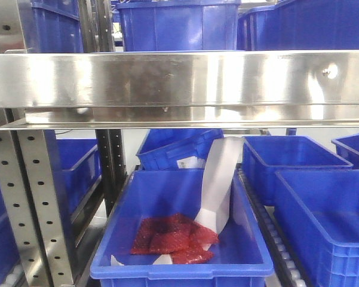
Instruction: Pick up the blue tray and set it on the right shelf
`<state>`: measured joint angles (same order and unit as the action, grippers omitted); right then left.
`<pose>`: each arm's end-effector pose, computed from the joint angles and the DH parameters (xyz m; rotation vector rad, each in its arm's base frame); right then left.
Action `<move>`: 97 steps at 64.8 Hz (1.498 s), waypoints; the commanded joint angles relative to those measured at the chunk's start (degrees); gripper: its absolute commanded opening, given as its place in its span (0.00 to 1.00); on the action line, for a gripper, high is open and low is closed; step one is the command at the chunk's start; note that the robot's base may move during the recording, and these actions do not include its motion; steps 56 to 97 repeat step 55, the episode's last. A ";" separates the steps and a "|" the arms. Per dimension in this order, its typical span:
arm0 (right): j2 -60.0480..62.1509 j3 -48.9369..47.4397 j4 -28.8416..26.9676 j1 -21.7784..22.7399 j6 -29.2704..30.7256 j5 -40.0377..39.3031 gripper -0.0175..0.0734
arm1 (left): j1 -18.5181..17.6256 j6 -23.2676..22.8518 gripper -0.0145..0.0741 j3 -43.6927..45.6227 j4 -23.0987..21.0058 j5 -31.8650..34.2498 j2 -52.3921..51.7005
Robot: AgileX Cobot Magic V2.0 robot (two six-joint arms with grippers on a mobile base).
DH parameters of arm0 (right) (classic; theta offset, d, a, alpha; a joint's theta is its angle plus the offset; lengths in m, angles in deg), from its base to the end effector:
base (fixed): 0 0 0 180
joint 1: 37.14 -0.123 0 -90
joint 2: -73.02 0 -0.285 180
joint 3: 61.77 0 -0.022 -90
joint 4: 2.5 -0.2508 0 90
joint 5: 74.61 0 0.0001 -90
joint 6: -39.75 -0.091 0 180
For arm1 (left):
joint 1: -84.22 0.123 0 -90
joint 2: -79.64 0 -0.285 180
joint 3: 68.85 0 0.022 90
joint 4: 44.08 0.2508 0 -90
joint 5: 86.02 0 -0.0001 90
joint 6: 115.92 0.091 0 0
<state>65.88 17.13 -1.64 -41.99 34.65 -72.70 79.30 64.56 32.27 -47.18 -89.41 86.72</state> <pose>0.0566 0.0048 0.2008 -0.0078 1.5363 0.1258 0.0566 -0.0052 0.1987 0.0339 1.5600 -0.1062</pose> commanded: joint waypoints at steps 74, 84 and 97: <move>1.05 -1.35 -0.18 0.34 0.29 -4.91 0.24 | -0.34 1.62 0.11 -1.75 -1.93 5.43 -0.81; 1.05 -1.35 -0.18 0.34 0.29 -4.91 0.24 | -0.34 1.62 0.11 -1.75 -1.93 5.43 -0.81; 1.05 -1.35 -0.18 0.34 0.29 -4.91 0.24 | -0.34 1.62 0.11 -1.75 -1.93 5.43 -0.81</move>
